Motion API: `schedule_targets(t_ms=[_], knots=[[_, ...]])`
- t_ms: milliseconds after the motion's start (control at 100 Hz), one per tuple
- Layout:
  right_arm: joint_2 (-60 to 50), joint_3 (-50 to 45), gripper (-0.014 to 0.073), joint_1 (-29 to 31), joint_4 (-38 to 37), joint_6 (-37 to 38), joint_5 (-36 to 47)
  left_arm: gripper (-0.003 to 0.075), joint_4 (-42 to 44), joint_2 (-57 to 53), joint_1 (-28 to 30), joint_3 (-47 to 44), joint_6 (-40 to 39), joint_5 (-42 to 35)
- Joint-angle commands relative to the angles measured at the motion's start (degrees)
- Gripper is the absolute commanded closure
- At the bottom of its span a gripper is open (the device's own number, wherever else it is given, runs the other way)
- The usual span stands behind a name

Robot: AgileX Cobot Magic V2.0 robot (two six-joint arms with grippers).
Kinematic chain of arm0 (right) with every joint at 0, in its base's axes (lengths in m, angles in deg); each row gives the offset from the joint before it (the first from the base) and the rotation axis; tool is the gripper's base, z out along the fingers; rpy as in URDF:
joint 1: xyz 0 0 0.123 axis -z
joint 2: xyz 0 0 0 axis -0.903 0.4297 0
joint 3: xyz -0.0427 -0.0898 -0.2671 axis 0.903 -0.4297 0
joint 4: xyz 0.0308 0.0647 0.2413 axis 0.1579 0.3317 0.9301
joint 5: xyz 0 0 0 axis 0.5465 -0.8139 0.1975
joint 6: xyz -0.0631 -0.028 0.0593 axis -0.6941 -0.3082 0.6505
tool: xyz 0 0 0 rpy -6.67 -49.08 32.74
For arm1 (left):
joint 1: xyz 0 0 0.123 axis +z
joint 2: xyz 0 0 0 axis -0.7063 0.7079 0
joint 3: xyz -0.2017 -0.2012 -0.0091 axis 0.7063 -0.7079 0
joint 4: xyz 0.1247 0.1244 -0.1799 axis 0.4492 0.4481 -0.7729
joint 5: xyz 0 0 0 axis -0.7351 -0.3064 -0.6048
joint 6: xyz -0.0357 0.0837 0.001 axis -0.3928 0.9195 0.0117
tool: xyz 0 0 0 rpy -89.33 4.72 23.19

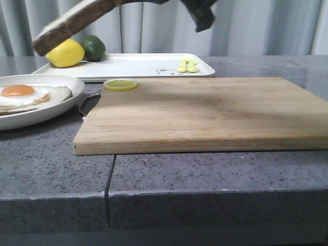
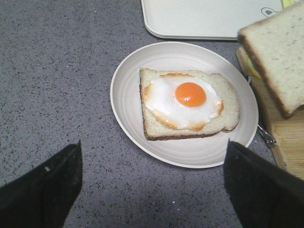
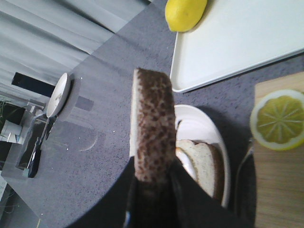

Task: Place bread and move sandwich to tray
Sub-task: 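Lift the bread slice and carry it over the egg toast plate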

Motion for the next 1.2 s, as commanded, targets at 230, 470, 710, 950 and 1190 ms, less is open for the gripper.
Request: schedule_targets(t_ms=[230,470,710,950,1190], knots=[[6.93,12.19,0.0652,-7.64,3.47,1.23,5.63,0.0153,-1.07,0.42,-0.07,1.99,-0.07,-3.29],[12.63,17.10,0.0652,-10.36,3.47,3.09,7.91,0.0153,-1.07,0.42,-0.07,1.99,-0.07,-3.29],[15.44,18.03,0.0652,-11.01,3.47,3.57,9.63,0.0153,-1.07,0.42,-0.07,1.99,-0.07,-3.29],[15.56,18.03,0.0652,-11.01,3.46,3.57,11.68,0.0153,-1.07,0.42,-0.07,1.99,-0.07,-3.29],[15.56,17.80,0.0649,-11.01,3.46,2.25,11.74,0.0153,-1.07,0.42,-0.07,1.99,-0.07,-3.29]])
